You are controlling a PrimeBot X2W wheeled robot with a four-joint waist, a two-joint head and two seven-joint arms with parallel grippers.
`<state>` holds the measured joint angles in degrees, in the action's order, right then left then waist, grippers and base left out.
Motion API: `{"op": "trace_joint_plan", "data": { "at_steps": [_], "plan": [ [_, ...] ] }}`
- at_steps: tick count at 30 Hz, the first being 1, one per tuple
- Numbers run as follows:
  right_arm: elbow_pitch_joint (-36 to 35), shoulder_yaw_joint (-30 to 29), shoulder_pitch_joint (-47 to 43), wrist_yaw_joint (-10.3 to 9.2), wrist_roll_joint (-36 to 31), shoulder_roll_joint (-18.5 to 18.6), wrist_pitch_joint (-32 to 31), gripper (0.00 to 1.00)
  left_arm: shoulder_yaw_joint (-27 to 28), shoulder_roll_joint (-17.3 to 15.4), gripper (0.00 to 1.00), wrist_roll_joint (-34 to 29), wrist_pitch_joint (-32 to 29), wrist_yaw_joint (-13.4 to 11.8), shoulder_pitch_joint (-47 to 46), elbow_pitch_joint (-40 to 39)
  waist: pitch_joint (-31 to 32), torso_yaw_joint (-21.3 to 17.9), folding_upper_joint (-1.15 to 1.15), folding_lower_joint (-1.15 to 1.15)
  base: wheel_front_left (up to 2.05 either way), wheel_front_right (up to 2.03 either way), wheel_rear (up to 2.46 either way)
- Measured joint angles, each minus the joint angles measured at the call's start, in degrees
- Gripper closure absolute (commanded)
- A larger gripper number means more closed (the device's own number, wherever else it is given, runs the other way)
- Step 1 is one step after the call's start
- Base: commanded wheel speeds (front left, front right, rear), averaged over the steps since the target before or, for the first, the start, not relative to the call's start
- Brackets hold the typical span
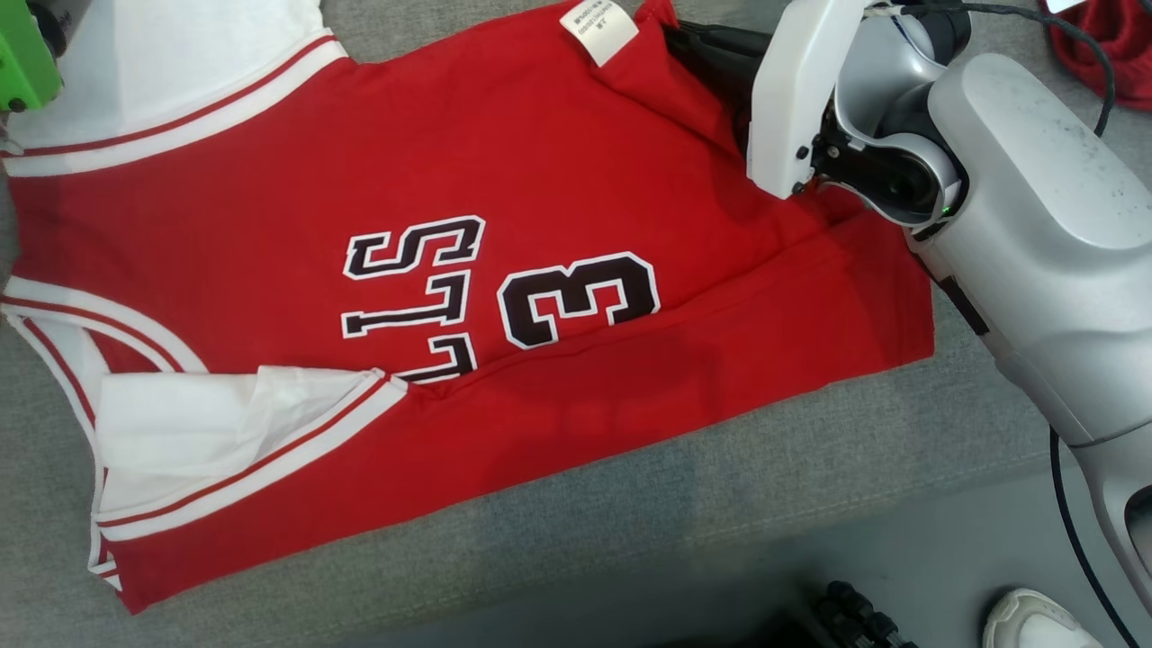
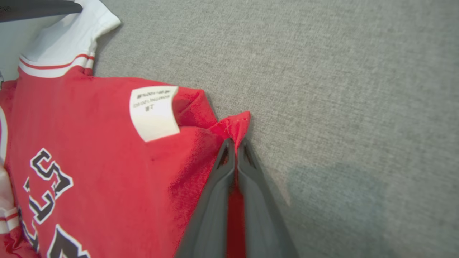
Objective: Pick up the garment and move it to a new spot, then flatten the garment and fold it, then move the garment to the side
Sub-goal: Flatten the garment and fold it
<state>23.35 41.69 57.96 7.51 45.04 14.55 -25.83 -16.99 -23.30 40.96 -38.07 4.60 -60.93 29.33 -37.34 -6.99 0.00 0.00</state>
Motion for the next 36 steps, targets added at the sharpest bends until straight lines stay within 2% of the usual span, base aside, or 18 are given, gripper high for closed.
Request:
{"op": "trace_joint_plan", "data": {
  "at_steps": [10,11,12,13,14,15,16,17,24,31,36],
  "plan": [
    [-0.44,0.56,0.36,0.04,0.56,0.96,1.87,1.00,0.22,-0.15,0.00,-0.33,1.34,0.48,-2.54,1.42,-1.43,-1.88,0.00,0.00,0.00,0.00,0.00],
    [-0.42,0.65,0.37,0.04,0.86,1.02,1.97,1.00,0.13,-0.07,0.05,-0.33,1.32,0.51,-2.61,1.53,-1.42,-1.89,0.00,0.00,0.00,0.00,0.00],
    [-0.40,0.82,0.39,0.04,0.92,1.14,2.12,1.00,0.05,0.01,0.13,-0.33,1.32,0.52,-2.66,1.65,-1.42,-1.88,0.00,0.00,0.00,0.00,0.00],
    [-0.34,1.09,0.49,0.04,0.92,1.30,2.21,1.00,-0.12,0.18,0.37,-0.32,1.32,0.81,-2.80,1.81,-1.38,-1.83,0.00,0.00,0.00,0.00,0.00],
    [-0.29,1.19,0.53,0.04,0.94,1.33,2.33,1.00,-0.15,0.34,0.54,-0.01,1.31,1.00,-2.82,1.90,-1.35,-1.79,0.00,0.00,0.00,0.00,0.00],
    [-0.24,1.33,0.53,0.04,1.01,1.42,2.45,1.00,-0.15,0.57,0.62,0.56,1.32,1.03,-2.82,1.96,-1.31,-1.75,0.00,0.00,0.00,0.00,0.00],
    [-0.22,1.45,0.57,0.04,1.03,1.53,2.56,1.00,-0.19,0.87,0.84,0.88,1.32,1.08,-2.82,2.01,-1.28,-1.70,0.00,0.00,0.00,0.00,0.00],
    [-0.22,1.45,0.57,0.04,1.03,1.53,2.56,1.00,-0.19,0.87,1.00,0.88,1.32,1.08,-2.82,2.01,-1.28,-1.70,0.00,0.00,0.00,0.00,0.00],
    [0.88,2.10,0.62,0.04,1.36,2.32,4.16,1.00,-1.44,2.57,1.00,1.66,2.26,1.97,-2.82,2.90,-0.43,-1.10,0.00,0.00,0.00,0.00,0.00],
    [2.56,0.43,0.60,-0.02,1.32,5.93,7.15,1.00,-1.18,3.43,1.00,3.44,4.91,2.41,-2.81,3.04,1.03,-0.05,0.00,0.00,0.00,0.00,0.00],
    [2.99,0.02,0.20,-0.02,1.23,6.95,9.28,1.00,0.12,4.17,1.00,5.52,7.04,2.47,-2.79,2.91,2.16,1.05,0.00,0.00,0.00,0.00,0.00]
  ]
}}
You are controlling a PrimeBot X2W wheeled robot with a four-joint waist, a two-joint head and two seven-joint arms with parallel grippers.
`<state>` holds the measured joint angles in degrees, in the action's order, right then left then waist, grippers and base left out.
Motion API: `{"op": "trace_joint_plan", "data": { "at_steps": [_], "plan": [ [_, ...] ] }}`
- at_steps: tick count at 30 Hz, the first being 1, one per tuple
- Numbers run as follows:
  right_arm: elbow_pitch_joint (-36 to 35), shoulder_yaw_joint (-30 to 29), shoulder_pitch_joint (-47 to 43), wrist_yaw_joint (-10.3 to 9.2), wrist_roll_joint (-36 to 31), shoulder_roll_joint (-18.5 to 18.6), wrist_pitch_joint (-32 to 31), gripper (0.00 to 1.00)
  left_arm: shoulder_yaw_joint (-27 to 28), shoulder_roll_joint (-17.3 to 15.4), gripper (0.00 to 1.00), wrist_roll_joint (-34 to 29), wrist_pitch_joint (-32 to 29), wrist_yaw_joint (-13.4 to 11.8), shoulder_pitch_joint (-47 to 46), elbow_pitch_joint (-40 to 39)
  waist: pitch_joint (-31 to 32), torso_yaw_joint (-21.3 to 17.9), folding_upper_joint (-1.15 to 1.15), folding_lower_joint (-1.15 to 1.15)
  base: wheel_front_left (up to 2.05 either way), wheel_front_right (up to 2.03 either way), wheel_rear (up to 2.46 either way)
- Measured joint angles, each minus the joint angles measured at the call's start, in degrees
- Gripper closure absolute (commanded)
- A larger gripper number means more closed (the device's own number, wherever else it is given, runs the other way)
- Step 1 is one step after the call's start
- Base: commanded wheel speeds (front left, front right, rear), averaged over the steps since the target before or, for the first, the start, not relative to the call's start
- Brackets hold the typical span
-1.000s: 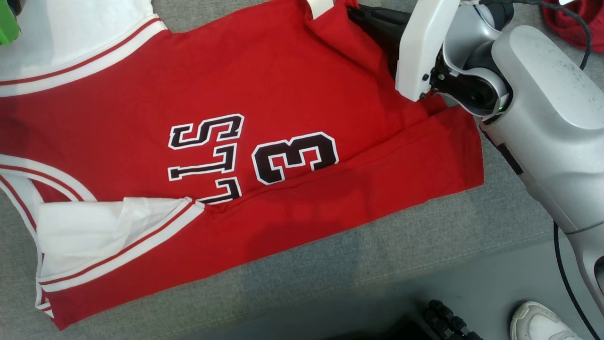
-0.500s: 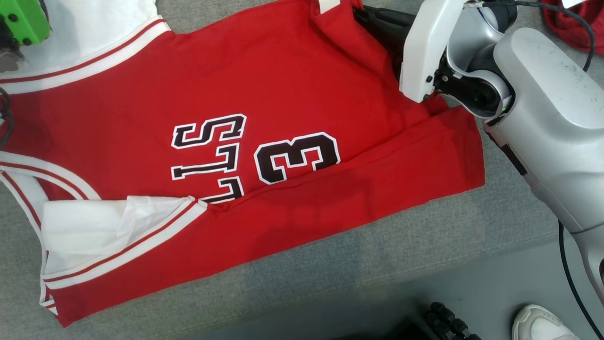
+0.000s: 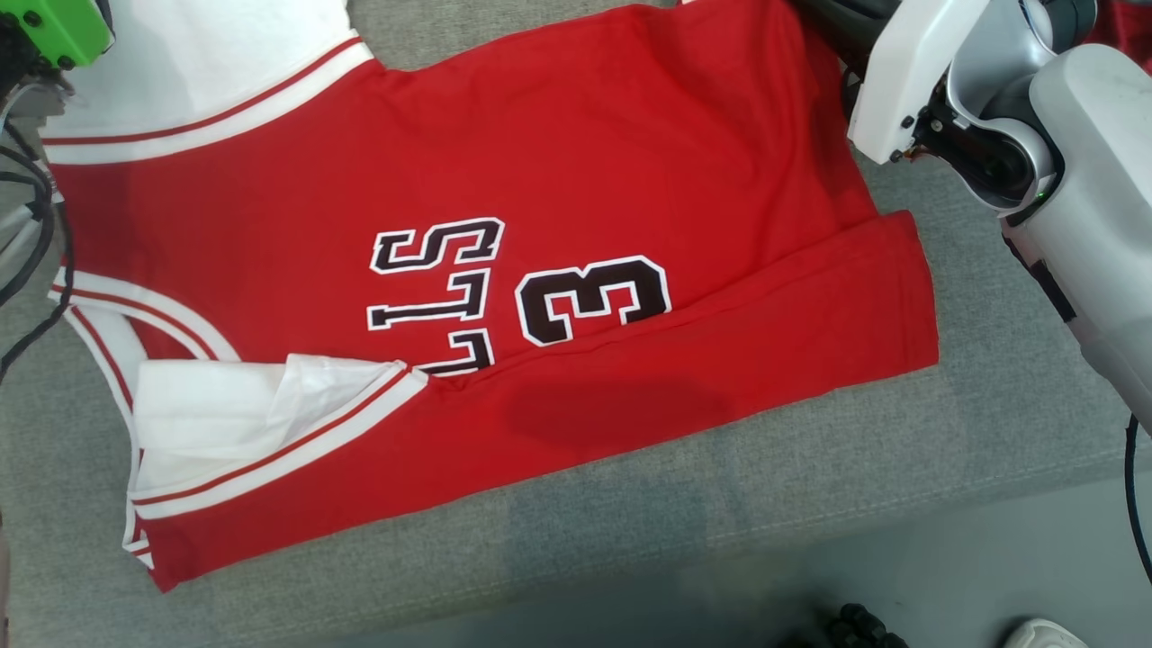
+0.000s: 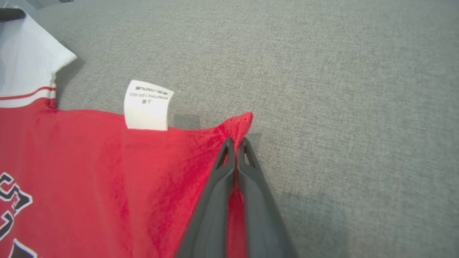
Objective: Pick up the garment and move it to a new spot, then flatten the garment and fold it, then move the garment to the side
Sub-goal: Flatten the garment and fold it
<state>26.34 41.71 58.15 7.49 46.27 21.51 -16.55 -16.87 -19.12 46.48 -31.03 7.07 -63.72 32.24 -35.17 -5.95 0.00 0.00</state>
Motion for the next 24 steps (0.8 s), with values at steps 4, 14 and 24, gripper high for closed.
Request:
{"op": "trace_joint_plan", "data": {
  "at_steps": [4,14,24],
  "plan": [
    [0.08,-0.20,-0.63,0.00,0.01,0.76,1.42,1.00,0.79,1.12,1.00,2.64,1.23,0.01,0.05,-0.55,0.86,1.16,0.00,0.00,0.00,0.00,0.00],
    [0.67,-0.67,-1.56,0.00,0.02,2.33,3.92,1.00,-0.18,1.21,1.00,5.88,2.74,0.01,2.87,-2.60,3.32,3.13,0.00,0.00,0.00,0.00,0.00],
    [2.38,-1.79,-5.71,0.00,0.83,4.55,6.47,1.00,-2.08,0.21,1.00,9.04,4.13,0.01,6.89,-6.59,6.12,4.58,0.00,0.00,0.00,0.00,0.00]
  ]
}}
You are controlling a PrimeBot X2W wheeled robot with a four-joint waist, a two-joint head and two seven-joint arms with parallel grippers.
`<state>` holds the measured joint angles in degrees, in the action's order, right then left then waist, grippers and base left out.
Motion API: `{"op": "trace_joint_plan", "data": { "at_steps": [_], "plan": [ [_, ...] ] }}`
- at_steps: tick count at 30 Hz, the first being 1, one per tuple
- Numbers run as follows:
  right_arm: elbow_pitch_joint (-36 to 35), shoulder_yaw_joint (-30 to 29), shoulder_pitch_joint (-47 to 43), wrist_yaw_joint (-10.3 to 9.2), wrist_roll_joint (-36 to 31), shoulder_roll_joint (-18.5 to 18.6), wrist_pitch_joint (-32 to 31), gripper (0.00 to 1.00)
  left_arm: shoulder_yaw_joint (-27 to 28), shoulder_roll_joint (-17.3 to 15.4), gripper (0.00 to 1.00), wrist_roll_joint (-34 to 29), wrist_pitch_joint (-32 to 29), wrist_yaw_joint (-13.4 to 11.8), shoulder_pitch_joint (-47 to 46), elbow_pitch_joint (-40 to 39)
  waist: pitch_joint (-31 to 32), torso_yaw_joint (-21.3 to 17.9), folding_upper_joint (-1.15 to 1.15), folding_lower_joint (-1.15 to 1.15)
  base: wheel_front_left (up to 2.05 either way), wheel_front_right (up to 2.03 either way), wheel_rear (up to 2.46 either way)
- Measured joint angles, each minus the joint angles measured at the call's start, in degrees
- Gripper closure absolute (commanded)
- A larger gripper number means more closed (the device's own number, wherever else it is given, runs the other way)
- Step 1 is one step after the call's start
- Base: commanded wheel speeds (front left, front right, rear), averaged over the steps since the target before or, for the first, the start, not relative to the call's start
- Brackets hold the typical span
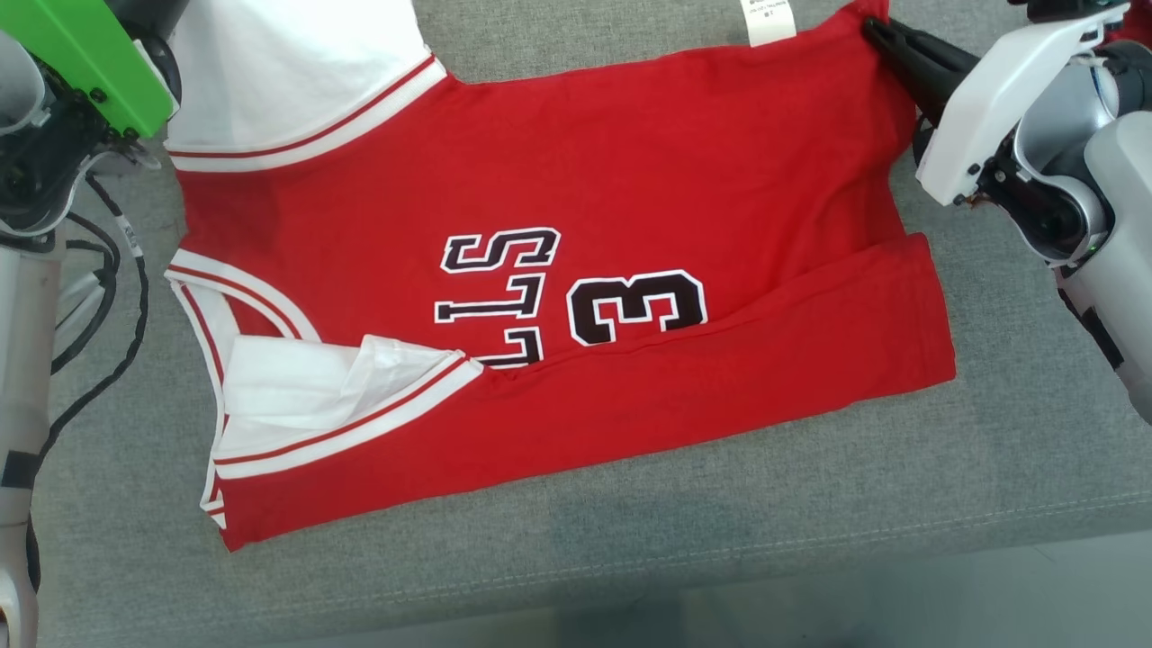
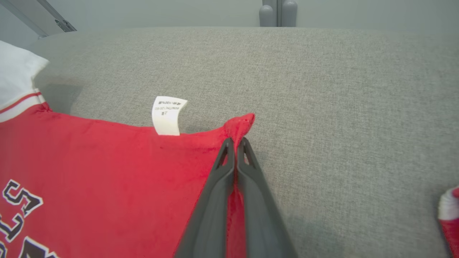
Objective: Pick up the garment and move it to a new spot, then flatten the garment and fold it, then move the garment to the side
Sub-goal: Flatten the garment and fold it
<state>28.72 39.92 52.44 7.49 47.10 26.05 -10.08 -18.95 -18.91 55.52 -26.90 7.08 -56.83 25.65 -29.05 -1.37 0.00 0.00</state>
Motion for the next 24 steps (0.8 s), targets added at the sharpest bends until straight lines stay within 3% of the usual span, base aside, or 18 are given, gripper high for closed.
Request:
{"op": "trace_joint_plan", "data": {
  "at_steps": [7,24],
  "plan": [
    [0.97,-0.12,-3.20,0.00,1.70,0.36,1.80,1.00,-1.43,-2.01,1.00,1.93,0.49,0.00,4.05,-4.10,2.82,0.81,0.00,0.00,0.00,0.00,0.00],
    [0.99,0.55,-9.70,0.00,3.03,2.77,4.58,1.00,-4.68,-2.15,1.00,9.49,0.14,0.00,16.09,-17.61,6.98,3.43,0.00,0.00,0.00,0.00,0.00]
  ]
}}
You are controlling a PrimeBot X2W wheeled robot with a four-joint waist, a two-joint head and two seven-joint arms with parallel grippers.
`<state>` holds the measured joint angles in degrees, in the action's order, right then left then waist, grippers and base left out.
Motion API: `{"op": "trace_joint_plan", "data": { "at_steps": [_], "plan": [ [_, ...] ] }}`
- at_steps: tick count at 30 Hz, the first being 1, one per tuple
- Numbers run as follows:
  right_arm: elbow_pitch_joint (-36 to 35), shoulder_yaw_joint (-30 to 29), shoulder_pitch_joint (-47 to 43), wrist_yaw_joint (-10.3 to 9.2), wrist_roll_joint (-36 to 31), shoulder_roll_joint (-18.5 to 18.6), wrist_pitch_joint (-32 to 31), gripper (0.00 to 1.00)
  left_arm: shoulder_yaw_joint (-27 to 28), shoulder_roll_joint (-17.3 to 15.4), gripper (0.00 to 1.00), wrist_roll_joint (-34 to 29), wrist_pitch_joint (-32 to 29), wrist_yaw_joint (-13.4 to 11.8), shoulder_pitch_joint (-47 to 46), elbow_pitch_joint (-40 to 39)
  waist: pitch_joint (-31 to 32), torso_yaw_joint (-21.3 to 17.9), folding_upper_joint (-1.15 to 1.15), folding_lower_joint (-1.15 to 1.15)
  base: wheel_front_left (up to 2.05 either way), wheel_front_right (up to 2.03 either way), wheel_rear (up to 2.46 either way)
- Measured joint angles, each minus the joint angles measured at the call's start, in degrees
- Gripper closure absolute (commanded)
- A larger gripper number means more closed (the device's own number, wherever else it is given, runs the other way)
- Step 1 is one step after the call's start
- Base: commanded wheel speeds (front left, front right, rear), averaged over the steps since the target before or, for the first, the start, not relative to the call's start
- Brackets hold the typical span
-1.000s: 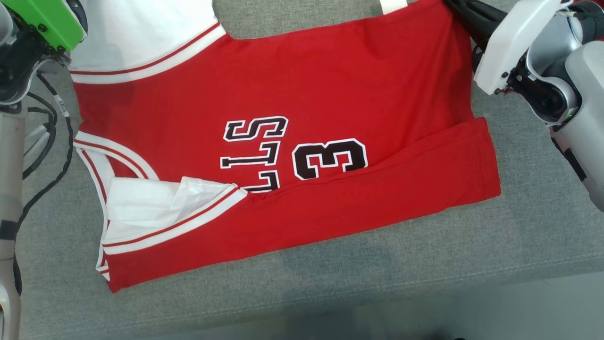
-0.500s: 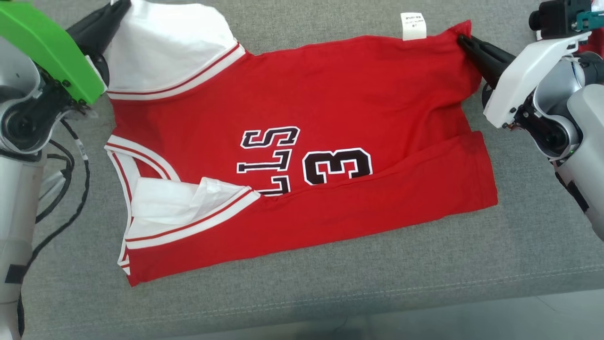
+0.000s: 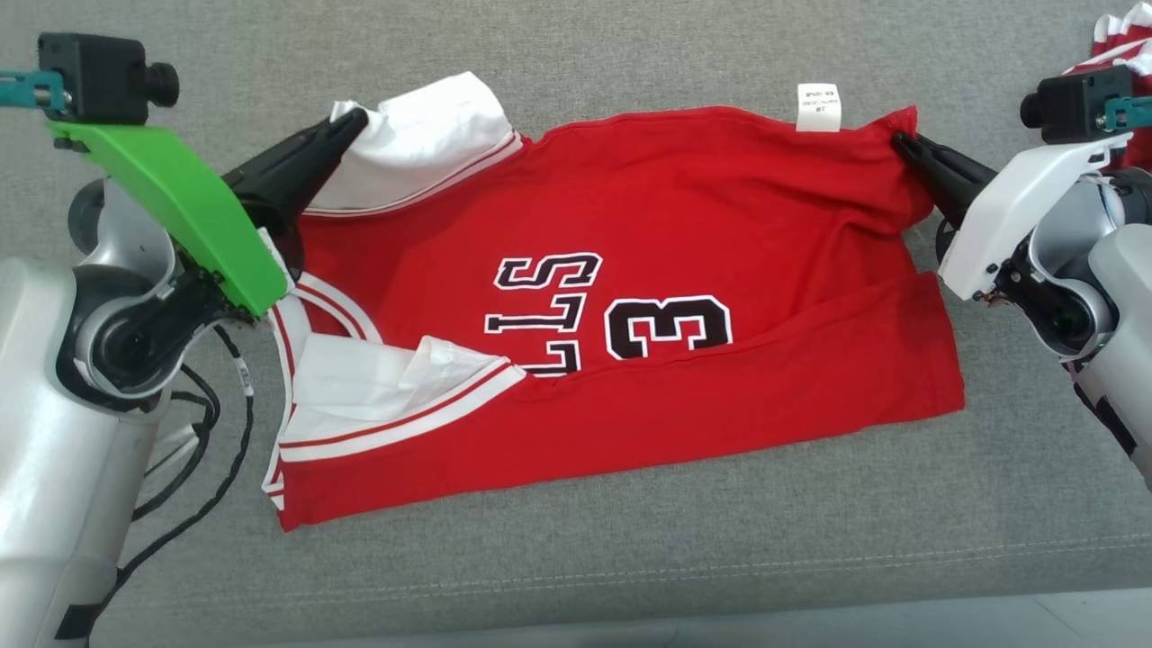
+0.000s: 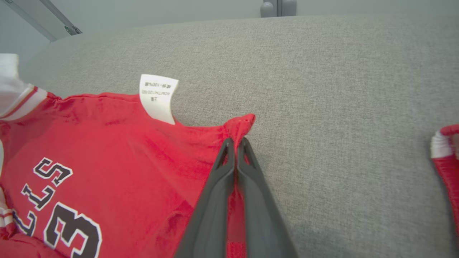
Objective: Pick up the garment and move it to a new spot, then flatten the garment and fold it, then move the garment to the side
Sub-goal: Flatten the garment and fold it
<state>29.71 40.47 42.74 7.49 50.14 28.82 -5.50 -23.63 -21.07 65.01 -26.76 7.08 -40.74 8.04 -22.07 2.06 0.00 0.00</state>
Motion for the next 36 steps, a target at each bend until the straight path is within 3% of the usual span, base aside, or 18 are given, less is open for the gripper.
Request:
{"op": "trace_joint_plan", "data": {
  "at_steps": [14,36],
  "plan": [
    [1.57,-1.49,-1.66,0.00,0.81,4.20,2.13,1.00,1.36,-2.45,1.00,3.23,0.07,0.00,6.92,-7.37,0.08,4.04,0.00,0.00,0.00,0.00,0.00],
    [-1.57,1.11,-0.70,0.00,-1.24,4.50,5.02,1.00,3.44,-4.27,1.00,4.88,1.18,-0.05,12.72,-13.91,-0.37,5.05,0.00,0.00,0.00,0.00,0.00]
  ]
}}
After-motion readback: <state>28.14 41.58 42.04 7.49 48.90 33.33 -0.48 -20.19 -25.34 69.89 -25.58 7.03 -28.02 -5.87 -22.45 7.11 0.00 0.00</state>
